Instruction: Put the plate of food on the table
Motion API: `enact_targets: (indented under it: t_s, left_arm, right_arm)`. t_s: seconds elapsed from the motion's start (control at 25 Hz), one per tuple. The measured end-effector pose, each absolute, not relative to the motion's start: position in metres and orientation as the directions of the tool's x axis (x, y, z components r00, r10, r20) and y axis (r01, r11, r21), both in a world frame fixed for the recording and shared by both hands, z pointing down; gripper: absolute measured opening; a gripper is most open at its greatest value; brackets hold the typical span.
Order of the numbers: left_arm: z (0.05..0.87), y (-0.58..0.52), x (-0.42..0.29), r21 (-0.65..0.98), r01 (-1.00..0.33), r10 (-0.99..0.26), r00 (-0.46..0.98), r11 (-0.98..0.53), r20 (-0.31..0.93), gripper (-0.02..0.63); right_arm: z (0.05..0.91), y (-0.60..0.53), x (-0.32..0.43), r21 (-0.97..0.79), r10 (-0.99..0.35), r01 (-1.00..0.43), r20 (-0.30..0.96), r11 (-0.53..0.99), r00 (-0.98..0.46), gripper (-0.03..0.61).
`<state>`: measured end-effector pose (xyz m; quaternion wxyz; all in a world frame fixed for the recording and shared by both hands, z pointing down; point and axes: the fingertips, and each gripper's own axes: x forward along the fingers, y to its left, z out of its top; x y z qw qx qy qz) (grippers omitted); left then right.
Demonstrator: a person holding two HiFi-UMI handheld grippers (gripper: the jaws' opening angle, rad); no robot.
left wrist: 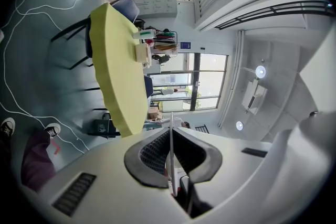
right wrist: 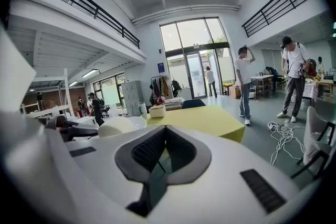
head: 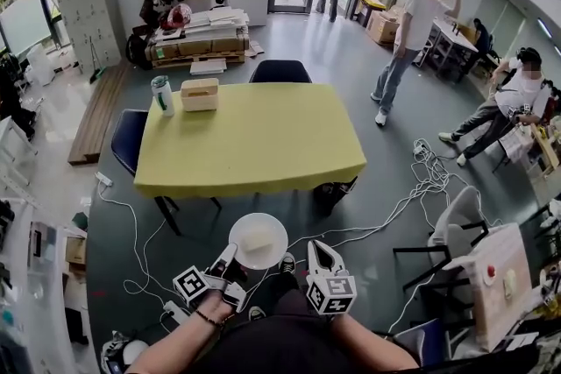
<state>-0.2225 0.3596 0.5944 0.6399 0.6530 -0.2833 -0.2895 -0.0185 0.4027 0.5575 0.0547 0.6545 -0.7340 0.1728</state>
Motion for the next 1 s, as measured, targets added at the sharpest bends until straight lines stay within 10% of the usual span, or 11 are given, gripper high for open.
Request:
enact_targets:
  t_s: [1.0]
  left_arm:
    - [0.602,0.253,-0.194,1.000,0.001,-0.770,0.638,-0.009,-0.007,0.020]
  right_arm:
    - [0.564,0.285,-0.005,-0.216,-0.926,-0.961,0.297,0.172,-0.233,0.012]
